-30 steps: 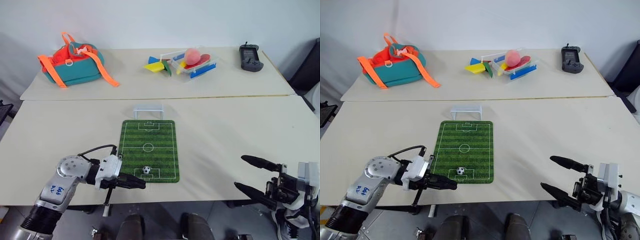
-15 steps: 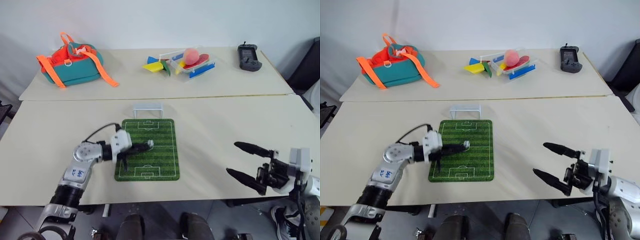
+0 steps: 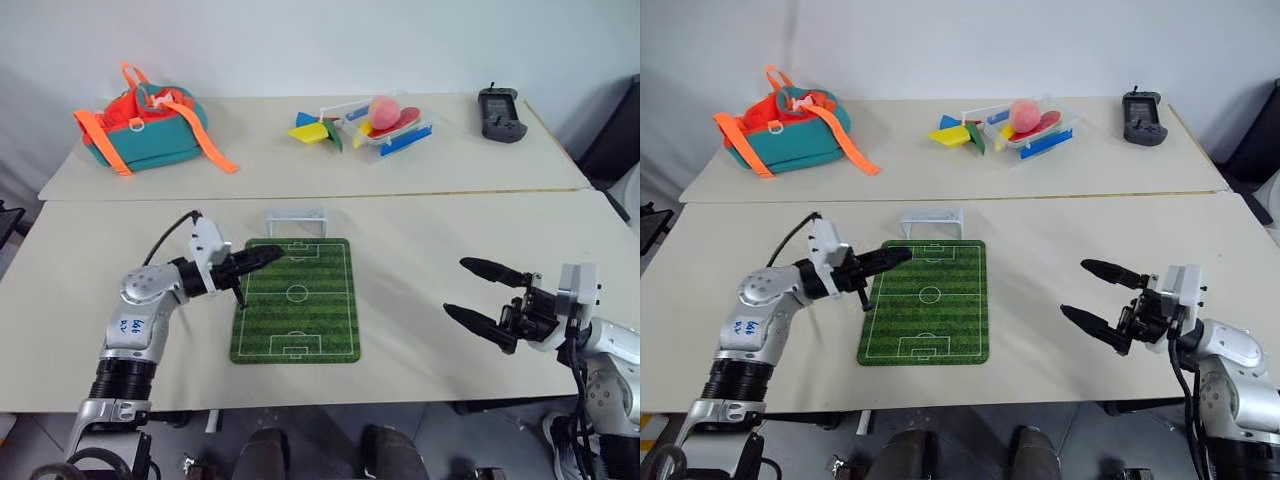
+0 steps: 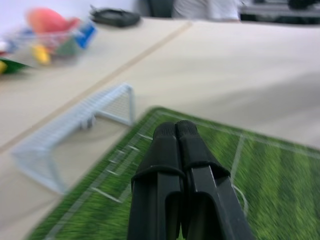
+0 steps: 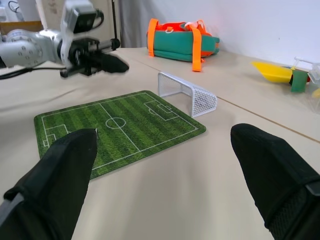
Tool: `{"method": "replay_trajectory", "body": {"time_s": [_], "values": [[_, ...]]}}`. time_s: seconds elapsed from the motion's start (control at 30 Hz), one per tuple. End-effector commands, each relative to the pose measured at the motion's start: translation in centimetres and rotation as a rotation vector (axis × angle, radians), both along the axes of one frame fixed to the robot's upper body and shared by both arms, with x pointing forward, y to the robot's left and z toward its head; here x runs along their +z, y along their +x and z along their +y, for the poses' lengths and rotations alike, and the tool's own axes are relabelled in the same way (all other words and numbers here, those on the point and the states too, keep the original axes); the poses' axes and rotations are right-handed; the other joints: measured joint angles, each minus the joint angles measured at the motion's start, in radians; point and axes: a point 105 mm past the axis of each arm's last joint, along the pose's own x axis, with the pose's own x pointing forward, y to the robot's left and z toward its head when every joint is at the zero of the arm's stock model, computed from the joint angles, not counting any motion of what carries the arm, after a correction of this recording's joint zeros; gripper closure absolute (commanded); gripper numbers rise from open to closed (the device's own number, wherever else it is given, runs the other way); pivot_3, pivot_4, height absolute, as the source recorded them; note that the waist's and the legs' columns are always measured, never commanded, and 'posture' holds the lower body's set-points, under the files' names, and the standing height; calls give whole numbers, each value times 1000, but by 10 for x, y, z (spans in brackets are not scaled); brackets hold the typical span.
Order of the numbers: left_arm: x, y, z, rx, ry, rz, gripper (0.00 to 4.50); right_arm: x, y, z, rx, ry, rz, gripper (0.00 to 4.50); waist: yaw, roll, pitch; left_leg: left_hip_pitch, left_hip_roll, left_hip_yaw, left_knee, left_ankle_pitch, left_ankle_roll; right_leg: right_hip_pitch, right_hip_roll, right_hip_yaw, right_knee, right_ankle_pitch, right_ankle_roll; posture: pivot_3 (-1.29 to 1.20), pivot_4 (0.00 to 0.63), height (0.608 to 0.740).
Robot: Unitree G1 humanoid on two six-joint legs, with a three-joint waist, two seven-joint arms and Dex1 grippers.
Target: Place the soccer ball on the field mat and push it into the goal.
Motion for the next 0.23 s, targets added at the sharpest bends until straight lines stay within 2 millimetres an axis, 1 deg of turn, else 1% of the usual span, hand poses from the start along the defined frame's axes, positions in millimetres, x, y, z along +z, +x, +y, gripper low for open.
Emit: {"method": "replay_trajectory", "body": {"time_s": [0.03,0.17,0.23], "values": [[11,-9,22,41,-22,-26,4485,10,3,-5,4,-26,-41,0,-2,0,0,0,0,0,0,0,0,0,0,0,0,0,0,0,150,740],[6,-18,37,49,-18,-22,4485,11,10,-11,6,-41,-33,0,-3,0,0,0,0,0,-1,0,0,0,0,0,0,0,0,0,150,740],[4,-24,50,62,-5,-35,4485,10,16,-15,8,-55,-25,0,-3,0,0,0,0,1,-1,0,0,0,0,0,-1,0,0,0,150,740]]}}
